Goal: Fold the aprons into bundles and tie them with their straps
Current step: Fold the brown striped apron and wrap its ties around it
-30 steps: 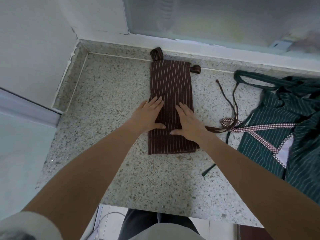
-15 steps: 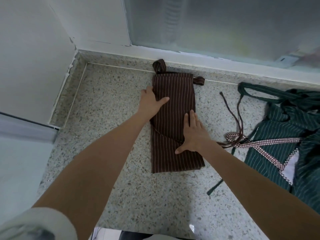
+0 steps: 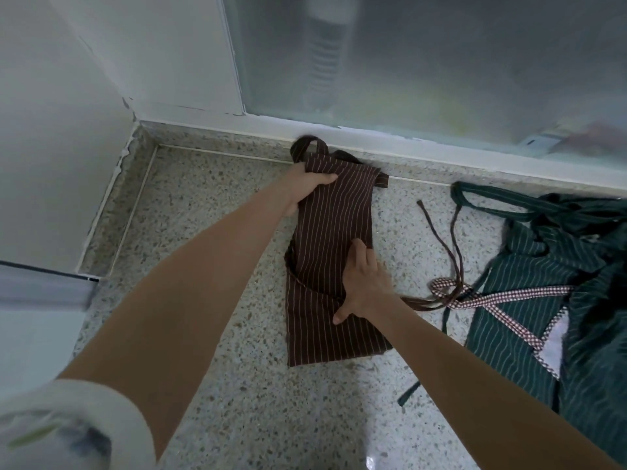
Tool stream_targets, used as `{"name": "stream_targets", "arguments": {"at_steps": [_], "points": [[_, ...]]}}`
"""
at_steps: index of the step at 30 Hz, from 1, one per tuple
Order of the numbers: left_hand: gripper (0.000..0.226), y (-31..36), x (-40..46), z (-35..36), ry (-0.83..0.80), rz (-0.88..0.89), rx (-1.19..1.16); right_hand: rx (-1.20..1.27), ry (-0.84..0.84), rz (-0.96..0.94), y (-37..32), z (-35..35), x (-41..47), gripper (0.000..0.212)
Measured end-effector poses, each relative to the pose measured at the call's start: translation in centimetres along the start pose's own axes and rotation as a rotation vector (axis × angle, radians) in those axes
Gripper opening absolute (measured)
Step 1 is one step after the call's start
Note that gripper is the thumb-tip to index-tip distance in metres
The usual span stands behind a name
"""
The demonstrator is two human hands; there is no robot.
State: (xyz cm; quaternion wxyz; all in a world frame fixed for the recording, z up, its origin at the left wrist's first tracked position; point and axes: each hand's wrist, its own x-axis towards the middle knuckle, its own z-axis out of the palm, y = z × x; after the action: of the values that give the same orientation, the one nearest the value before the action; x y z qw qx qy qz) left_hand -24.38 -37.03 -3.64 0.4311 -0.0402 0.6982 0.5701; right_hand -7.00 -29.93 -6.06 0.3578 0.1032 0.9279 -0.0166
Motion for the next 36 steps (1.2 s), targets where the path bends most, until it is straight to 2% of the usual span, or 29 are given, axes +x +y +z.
{"name": "stream_targets", "arguments": {"at_steps": [6,10,13,15,18,20,21,23,25,27,32,36], "points": [[0.027,0.3,-3.6,0.2,-0.034,0.198,0.232,0.18,0.062,-0.013,0.8,0.9,-0.2,0.14],[0.019,-2.0,-6.8,1.0,-0.122,0.485,0.459,0.374,0.134,-0.003,1.1,1.7,-0.2,0.134],[0.013,-5.4,-8.4,1.2,-0.086,0.6,0.658,0.656,0.128,-0.009,1.6,2.8,-1.1,0.1],[0.024,-7.6,-9.6,1.4,-0.01,0.592,0.772,0.762,0.098,0.029,2.0,3.7,-2.2,0.076],[0.024,-10.0,-11.4,2.2,-0.035,0.644,0.835,0.664,0.319,0.08,3.1,5.0,-3.4,0.053],[0.031,-11.4,-12.3,2.5,-0.065,0.595,0.916,0.796,0.38,0.076,3.8,6.0,-4.4,0.032],[0.035,-12.2,-12.4,2.4,-0.076,0.573,0.95,0.913,0.344,0.081,4.1,6.5,-4.7,0.024],[0.037,-13.6,-12.7,1.9,-0.111,0.665,0.936,1.26,0.183,0.112,4.6,7.3,-5.5,0.013],[0.042,-14.8,-13.0,1.2,-0.161,0.726,0.944,1.658,0.074,0.132,4.9,7.2,-6.0,0.019],[0.051,-15.9,-13.2,0.3,-0.245,0.707,1.067,1.845,0.001,0.152,5.2,6.5,-6.6,0.023],[0.056,-17.5,-13.3,-1.5,-0.3,0.695,1.533,1.844,-0.106,0.073,5.9,6.0,-6.8,0.04],[0.052,-17.3,-13.8,-1.2,-0.298,0.645,1.691,1.827,-0.091,0.082,5.5,6.3,-6.5,0.039]]}}
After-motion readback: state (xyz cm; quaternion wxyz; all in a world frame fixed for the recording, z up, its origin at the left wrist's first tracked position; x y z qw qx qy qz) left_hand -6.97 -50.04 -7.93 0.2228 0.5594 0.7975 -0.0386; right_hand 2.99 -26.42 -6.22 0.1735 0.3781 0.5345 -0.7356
